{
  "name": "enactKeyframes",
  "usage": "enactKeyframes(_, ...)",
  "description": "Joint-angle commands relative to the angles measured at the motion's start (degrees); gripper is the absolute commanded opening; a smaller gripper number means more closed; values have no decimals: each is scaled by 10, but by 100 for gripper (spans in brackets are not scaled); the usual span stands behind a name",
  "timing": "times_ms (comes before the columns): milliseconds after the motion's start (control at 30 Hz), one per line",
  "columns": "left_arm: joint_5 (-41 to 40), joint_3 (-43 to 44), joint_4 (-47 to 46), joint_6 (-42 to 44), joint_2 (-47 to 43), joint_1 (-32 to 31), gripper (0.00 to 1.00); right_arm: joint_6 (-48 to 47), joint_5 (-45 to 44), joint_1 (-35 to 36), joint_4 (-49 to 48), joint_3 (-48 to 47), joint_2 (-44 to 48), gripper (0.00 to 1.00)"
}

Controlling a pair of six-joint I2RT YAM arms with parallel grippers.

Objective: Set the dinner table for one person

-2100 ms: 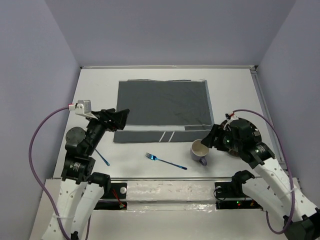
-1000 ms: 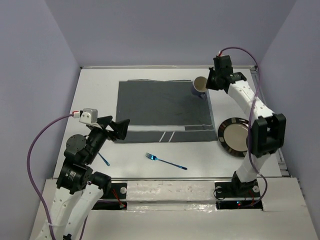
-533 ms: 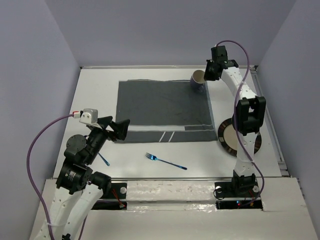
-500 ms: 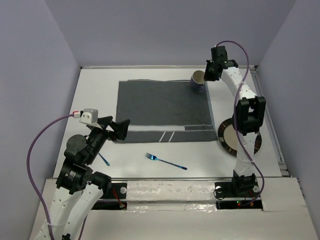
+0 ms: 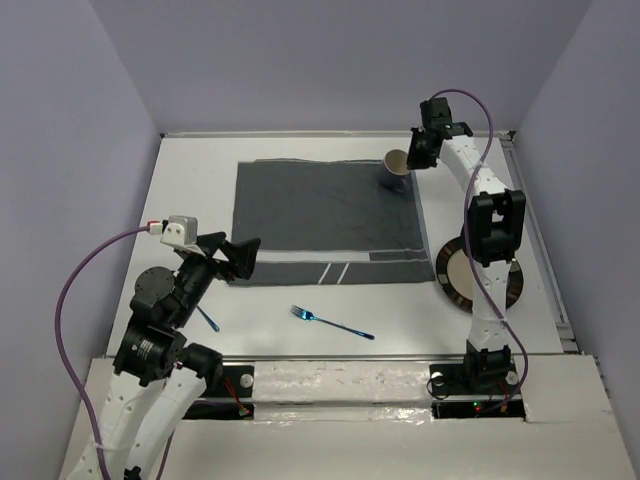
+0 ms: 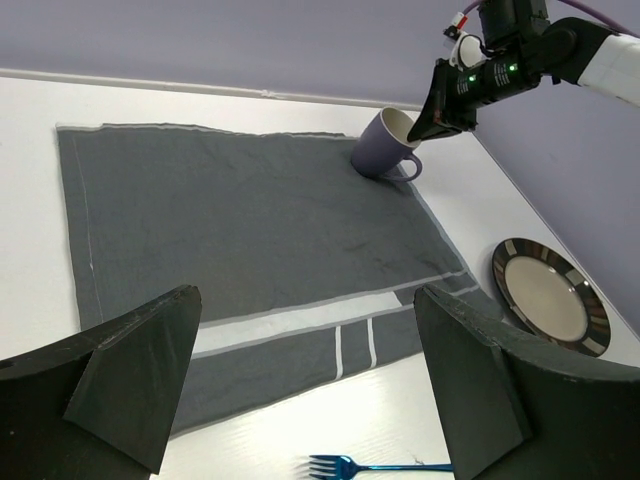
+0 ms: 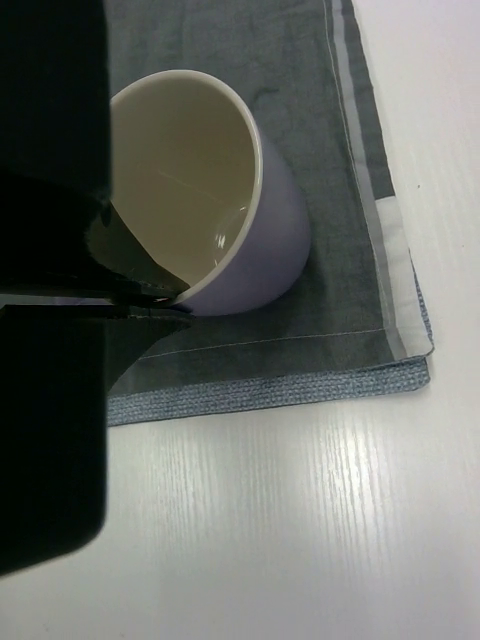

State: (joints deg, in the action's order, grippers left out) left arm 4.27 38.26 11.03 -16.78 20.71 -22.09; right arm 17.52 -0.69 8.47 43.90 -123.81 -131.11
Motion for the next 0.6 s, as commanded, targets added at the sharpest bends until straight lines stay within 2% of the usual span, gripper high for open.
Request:
enactKeyframes(0, -2, -2, -15, 3, 6, -3, 99, 2, 14, -4, -22, -47, -6, 0)
enactKeyframes(67, -7, -2, -14, 4, 7, -4, 99, 4, 10, -4, -22, -50, -6, 15)
enactKeyframes(100, -6, -2, -14, 4, 8, -3, 99, 5, -9, -4, -22, -55, -5, 28)
enactKeyframes(233, -5, -2, -14, 3, 8, -3, 99, 6, -9, -4, -24, -58, 4, 51)
enactKeyframes(367, -4, -2, -14, 4, 7, -4, 99, 18, -3, -4, -43, -27, 43, 64)
enactKeyframes(433, -5, -2, -14, 4, 4, -5, 99, 33, 0, -9, -73, 29, 93, 69)
enactKeyframes(500, -5, -2, -14, 4, 2, -7, 99, 60, 1, -9, -121, 106, 150, 70)
enactKeyframes(533, -4, -2, -14, 4, -1, -10, 99, 74, 0, -16, -182, 210, 221, 70)
enactKeyframes(567, -5, -2, -14, 5, -3, -12, 99, 104, -10, -23, -214, 271, 260, 70)
